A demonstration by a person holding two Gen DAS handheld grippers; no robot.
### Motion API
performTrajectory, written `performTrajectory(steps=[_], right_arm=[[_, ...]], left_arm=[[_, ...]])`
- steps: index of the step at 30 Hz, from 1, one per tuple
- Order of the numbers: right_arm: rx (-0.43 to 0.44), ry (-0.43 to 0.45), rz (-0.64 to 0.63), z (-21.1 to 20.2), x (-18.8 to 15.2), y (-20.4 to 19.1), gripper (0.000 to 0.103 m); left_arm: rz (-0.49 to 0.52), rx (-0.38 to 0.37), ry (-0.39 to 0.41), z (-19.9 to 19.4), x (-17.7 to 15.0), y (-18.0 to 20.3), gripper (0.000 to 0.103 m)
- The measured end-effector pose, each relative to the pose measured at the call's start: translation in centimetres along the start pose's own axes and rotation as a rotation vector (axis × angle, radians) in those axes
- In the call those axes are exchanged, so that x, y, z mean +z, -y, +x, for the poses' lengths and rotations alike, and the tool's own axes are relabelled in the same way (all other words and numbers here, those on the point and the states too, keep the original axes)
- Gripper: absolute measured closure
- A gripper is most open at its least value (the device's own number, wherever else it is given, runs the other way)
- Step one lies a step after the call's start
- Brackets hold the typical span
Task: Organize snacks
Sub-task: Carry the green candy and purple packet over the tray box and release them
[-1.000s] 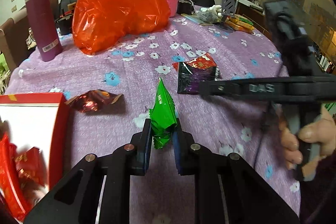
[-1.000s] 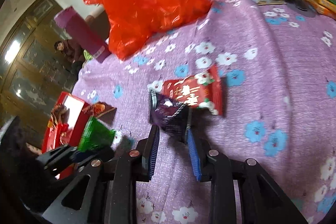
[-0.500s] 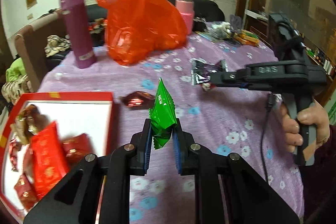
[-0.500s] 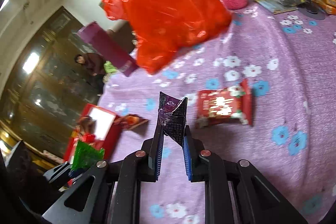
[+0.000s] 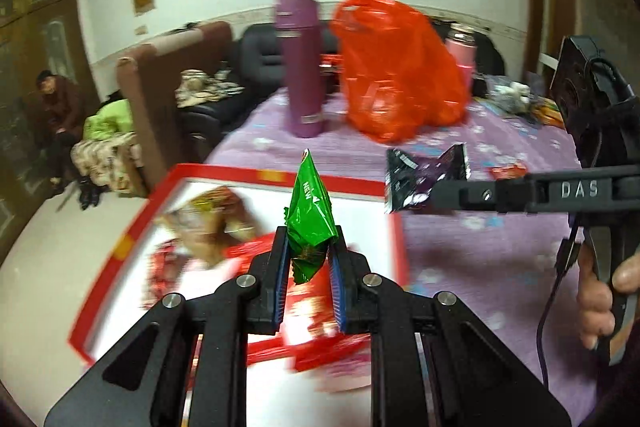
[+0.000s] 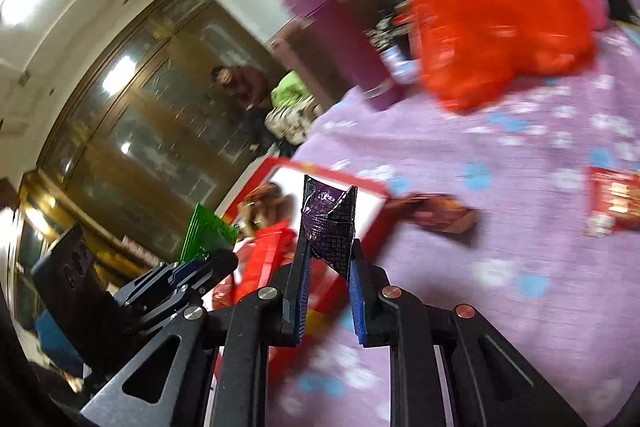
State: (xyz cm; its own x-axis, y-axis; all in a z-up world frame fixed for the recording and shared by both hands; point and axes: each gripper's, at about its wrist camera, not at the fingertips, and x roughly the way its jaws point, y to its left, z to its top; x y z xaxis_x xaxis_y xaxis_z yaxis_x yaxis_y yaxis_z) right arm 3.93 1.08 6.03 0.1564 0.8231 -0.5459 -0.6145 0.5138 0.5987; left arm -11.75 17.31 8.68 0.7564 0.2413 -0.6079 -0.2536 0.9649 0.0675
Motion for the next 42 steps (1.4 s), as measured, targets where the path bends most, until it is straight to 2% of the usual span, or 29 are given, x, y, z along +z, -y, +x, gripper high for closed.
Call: performTrajectory(steps=[5, 13, 24, 31, 35, 37, 39, 42], right_arm=[[0.016, -0.075, -0.069, 5.7, -0.2, -4.6, 0.086], [0.032, -0.105, -0.177, 10.3, -2.0, -9.3, 0.085], [0.033, -0.081, -0.209, 9.9, -2.9, -8.5, 0.084], [0.019, -0.064, -0.144, 8.7, -2.6, -6.0, 0.082], [-0.008, -0.055, -0.122, 8.5, -2.3, -5.4, 0.075], [-0.005, -0.059, -0.103, 8.5, -2.2, -5.1, 0.070], [-0.009, -0.056, -0.095, 8.4, -2.1, -4.9, 0.066], [-0.018, -0.060, -0.084, 8.3, -2.1, -4.8, 0.060]], left_arm=[[-0.051, 0.069, -0.008, 0.0, -1.1, -4.0, 0.087], [-0.101, 0.146, -0.028, 0.5, -2.3, -7.4, 0.087], [-0.107, 0.197, -0.050, 1.0, -3.0, -8.0, 0.087], [-0.137, 0.238, -0.101, 1.6, -3.9, -8.8, 0.086], [-0.151, 0.253, -0.115, 1.9, -4.0, -8.8, 0.085], [-0.146, 0.257, -0.112, 1.8, -3.9, -8.6, 0.076], [-0.136, 0.260, -0.104, 1.8, -3.8, -8.3, 0.059], [-0.125, 0.270, -0.083, 1.4, -3.8, -8.3, 0.049]])
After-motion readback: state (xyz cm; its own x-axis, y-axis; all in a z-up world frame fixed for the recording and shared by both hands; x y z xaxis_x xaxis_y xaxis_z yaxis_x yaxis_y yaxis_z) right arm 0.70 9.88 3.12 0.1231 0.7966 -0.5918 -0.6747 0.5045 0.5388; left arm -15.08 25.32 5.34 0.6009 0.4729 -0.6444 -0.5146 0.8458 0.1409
